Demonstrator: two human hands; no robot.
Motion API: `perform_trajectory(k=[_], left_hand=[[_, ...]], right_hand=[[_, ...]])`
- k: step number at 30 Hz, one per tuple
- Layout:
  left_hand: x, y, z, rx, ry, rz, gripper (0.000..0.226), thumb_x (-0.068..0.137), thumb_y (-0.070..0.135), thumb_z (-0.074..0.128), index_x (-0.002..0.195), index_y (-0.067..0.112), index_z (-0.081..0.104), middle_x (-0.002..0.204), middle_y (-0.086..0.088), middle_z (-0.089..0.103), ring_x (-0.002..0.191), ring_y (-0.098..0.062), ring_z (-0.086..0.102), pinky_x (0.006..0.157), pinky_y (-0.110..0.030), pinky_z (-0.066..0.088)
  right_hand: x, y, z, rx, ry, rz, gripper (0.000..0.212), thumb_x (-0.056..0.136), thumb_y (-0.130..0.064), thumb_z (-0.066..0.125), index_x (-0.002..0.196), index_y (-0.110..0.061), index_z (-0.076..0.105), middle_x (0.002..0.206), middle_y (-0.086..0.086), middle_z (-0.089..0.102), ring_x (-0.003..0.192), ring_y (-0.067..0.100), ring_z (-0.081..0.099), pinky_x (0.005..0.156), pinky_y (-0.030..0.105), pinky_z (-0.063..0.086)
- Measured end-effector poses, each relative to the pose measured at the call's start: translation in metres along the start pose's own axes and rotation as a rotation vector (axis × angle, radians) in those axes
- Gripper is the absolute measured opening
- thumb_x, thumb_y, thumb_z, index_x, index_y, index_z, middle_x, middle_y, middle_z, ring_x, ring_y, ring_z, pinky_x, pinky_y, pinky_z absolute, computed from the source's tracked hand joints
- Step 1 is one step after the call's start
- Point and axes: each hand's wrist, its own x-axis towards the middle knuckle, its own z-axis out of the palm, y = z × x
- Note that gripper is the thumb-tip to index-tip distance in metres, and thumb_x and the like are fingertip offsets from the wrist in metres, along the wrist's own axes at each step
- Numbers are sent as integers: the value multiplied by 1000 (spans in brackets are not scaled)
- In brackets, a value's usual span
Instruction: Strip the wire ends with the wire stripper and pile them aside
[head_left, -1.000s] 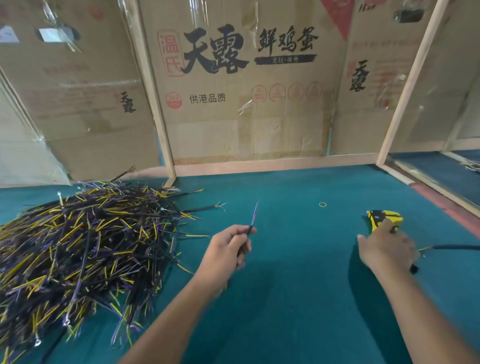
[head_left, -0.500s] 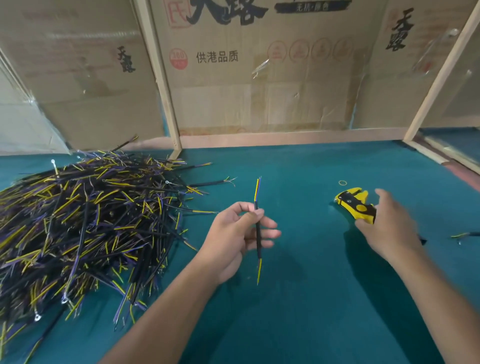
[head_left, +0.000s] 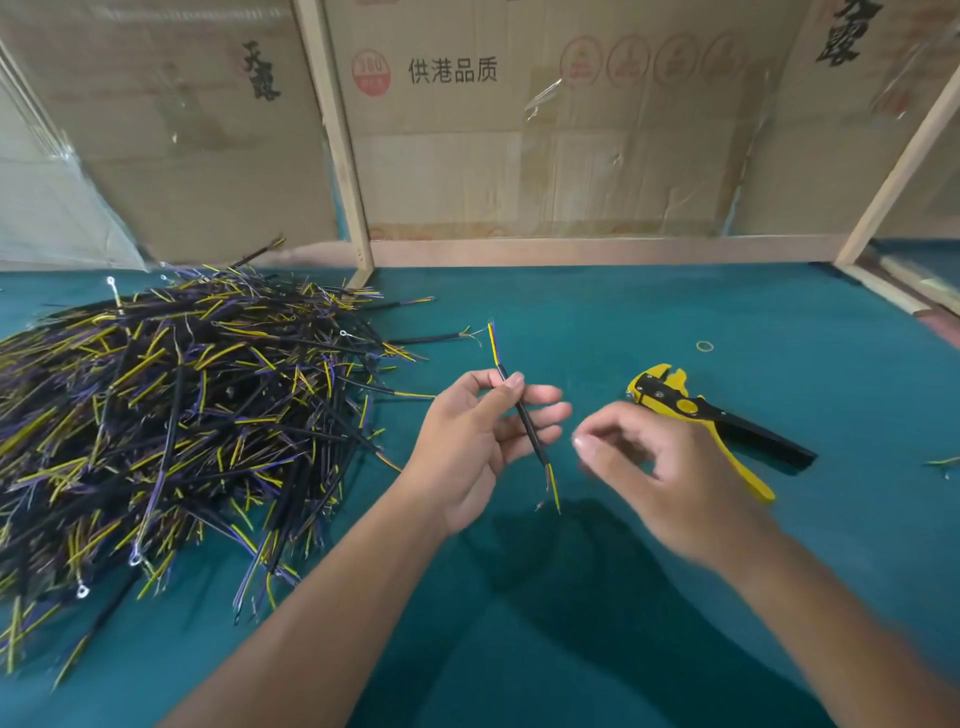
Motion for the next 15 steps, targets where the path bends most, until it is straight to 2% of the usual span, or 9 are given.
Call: perform_trajectory(k=[2, 5, 9, 13, 15], left_hand=[[-1, -1, 1, -8, -13, 3, 9, 102, 10, 52, 98, 11, 43, 91, -15, 74, 84, -27, 75, 68, -29, 59], [-2, -2, 2, -3, -34, 4, 9, 102, 10, 52, 99, 11, 43, 93, -15, 74, 87, -27, 75, 70, -27, 59], [-5, -2, 4, -5, -80, -1, 8, 102, 12, 52, 100, 12, 44, 98, -17, 74, 90, -29, 74, 72, -29, 59], [-6, 0, 3, 77, -86, 33, 6, 102, 11, 51, 98, 11, 47, 95, -15, 73, 84, -28, 73, 70, -30, 59], [-6, -1, 2, 143, -45, 77, 5, 100, 11, 55, 97, 11, 50, 87, -11, 70, 76, -25, 70, 65, -30, 57]], right_hand=[[-3, -7, 16, 223, -140, 123, 24, 88, -47, 61, 88, -25, 69, 79, -2, 74, 74, 14, 70, 65, 28, 54], [-4, -2, 25, 437, -176, 214, 18, 86, -32, 65, 89, -14, 69, 78, 5, 74, 71, 14, 68, 63, 27, 51], [-6, 3, 27, 547, -188, 272, 22, 83, -27, 69, 92, -7, 67, 72, 7, 71, 67, 17, 66, 60, 28, 51], [-6, 5, 25, 616, -207, 301, 6, 90, -16, 67, 87, -12, 70, 73, 10, 70, 69, 20, 65, 62, 29, 52], [-6, 6, 23, 638, -207, 306, 14, 96, -9, 65, 85, -15, 72, 73, 9, 69, 69, 20, 65, 63, 30, 53]])
